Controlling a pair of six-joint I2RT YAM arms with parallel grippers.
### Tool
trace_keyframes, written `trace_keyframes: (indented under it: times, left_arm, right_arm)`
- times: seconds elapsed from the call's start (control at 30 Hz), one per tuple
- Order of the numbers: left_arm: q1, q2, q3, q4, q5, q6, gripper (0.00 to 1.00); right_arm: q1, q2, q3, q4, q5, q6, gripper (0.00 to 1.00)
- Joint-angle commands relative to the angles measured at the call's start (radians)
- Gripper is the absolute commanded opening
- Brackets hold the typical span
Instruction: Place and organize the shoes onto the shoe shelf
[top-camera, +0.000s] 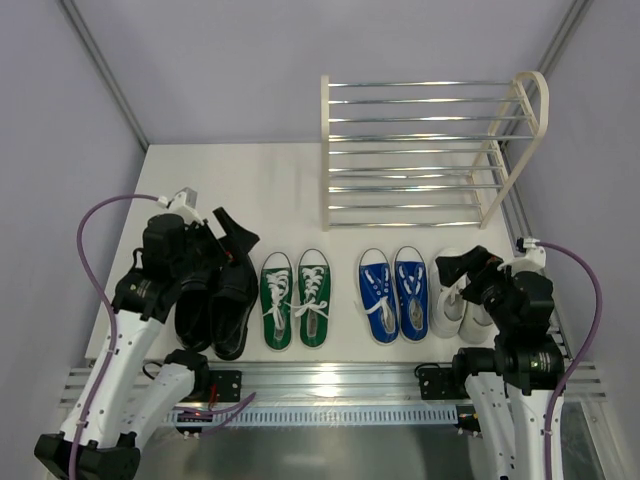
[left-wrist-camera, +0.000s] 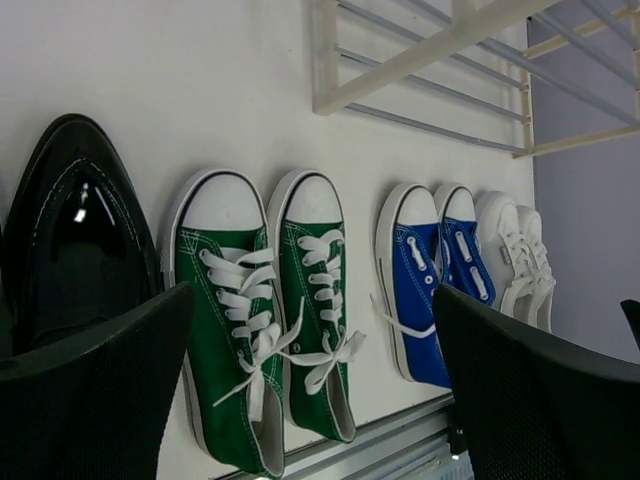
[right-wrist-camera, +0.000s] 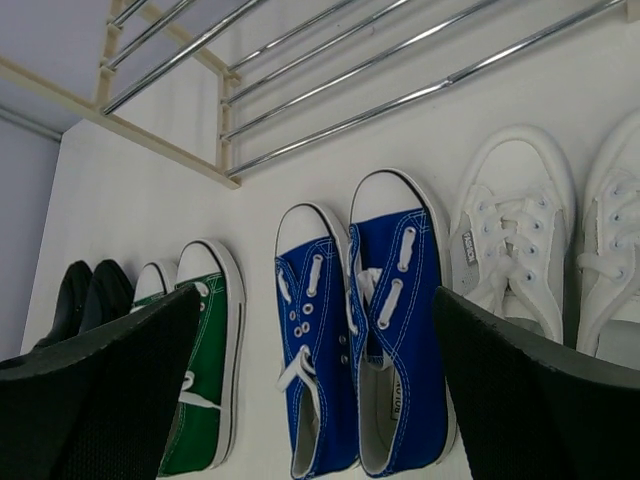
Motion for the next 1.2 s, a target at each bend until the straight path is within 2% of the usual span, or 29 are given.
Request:
trace_keyframes:
  times: [0.0,0.1,0.2,0.3,0.33,0.37,0.43,0.5,0.57,0.8,0.93,1.0,1.13,1.17]
  left_arm:
    - [0.002,-0.048,-0.042,0.004,-0.022,0.041,1.00]
    - [0.002,0.019,-0.049,-0.019,0.047,0.006,0.99]
    - [0.000,0.112,-0.078,0.048,0.227,-0.021,1.00]
    - [0.000,0.166,-0.092,0.151,0.452,-0.070,1.00]
    - [0.000,0.186,-0.090,0.259,0.510,-0.124,1.00]
    - [0.000,0.194,-0.089,0.315,0.636,-0.136,1.00]
    - [0.000,0.193,-0.108,0.439,0.648,-0.170,1.00]
    - [0.002,0.170,-0.163,0.630,0.742,-0.251,1.00]
    - [0.005,0.147,-0.228,0.807,0.764,-0.357,1.00]
    - [0.005,0.130,-0.216,0.766,0.723,-0.362,1.00]
    - [0.005,0.166,-0.217,0.785,0.730,-0.409,1.00]
    - [0.005,0.221,-0.211,0.754,0.720,-0.414,1.00]
    - [0.005,0.315,-0.173,0.618,0.686,-0.310,0.98]
    - [0.006,0.317,-0.165,0.572,0.639,-0.281,0.97]
  right_arm:
    - [0.001,0.011,0.041,-0.047,0.059,0.040,0.97]
    - [0.001,0.016,0.043,-0.047,0.046,0.053,0.97]
    - [0.001,0.014,0.043,-0.024,0.059,0.086,0.98]
    - [0.001,0.009,0.073,-0.076,0.168,0.166,0.97]
    - [0.001,-0.007,0.076,-0.082,0.209,0.175,0.97]
    - [0.001,-0.017,0.072,-0.070,0.205,0.171,0.97]
    - [0.001,-0.027,0.063,-0.049,0.136,0.155,0.97]
    - [0.001,-0.014,0.055,-0.032,0.112,0.148,0.97]
    - [0.001,0.009,0.056,-0.025,0.099,0.132,0.97]
    - [0.001,0.028,0.030,0.004,0.110,0.106,0.97]
    - [0.001,0.129,0.067,-0.099,0.260,0.089,0.97]
    - [0.001,0.248,0.096,-0.240,0.448,0.142,0.97]
    - [0.001,0.446,0.216,-0.430,0.562,0.216,0.97]
    - [0.001,0.480,0.234,-0.458,0.599,0.235,0.97]
